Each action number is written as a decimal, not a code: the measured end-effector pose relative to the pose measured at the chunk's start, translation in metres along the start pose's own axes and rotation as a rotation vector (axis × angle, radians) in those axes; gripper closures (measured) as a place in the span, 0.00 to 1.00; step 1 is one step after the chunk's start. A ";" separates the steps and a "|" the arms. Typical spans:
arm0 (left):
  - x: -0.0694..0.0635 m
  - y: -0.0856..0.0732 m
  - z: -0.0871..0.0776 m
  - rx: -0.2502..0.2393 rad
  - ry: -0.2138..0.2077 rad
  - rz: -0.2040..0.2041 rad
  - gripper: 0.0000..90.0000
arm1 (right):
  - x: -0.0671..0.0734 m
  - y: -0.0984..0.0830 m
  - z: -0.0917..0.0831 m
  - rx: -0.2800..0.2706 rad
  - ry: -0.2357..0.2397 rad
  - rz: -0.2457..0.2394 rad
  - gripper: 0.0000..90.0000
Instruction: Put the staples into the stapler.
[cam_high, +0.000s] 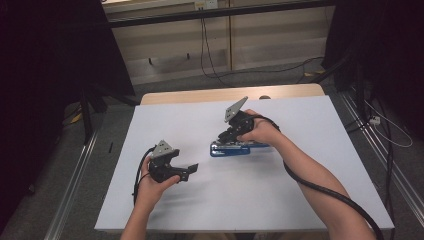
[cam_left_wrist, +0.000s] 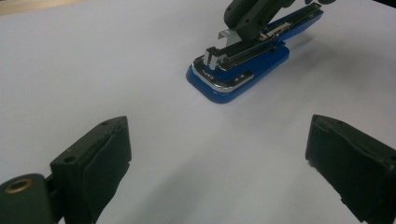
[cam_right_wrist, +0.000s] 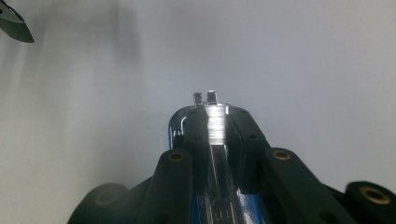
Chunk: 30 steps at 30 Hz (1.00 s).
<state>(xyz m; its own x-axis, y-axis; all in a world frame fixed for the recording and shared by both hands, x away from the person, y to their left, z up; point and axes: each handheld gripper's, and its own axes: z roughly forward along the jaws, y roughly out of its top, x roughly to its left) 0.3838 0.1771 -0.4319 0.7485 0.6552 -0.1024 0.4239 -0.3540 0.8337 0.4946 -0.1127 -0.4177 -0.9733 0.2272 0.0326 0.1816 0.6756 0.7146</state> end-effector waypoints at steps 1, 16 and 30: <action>0.000 0.000 0.000 0.000 -0.001 0.000 0.08 | 0.000 0.000 0.000 0.002 0.002 0.000 0.88; 0.000 0.000 0.000 0.001 -0.001 0.003 0.08 | 0.000 -0.002 0.004 0.022 0.011 -0.019 0.88; 0.000 0.000 0.000 0.003 -0.002 0.001 0.08 | 0.000 -0.002 0.007 0.022 0.019 -0.033 0.88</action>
<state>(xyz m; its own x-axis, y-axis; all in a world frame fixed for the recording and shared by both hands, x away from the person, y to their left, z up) 0.3836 0.1770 -0.4320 0.7496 0.6539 -0.1026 0.4251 -0.3568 0.8319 0.4949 -0.1092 -0.4243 -0.9813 0.1911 0.0228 0.1521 0.6975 0.7002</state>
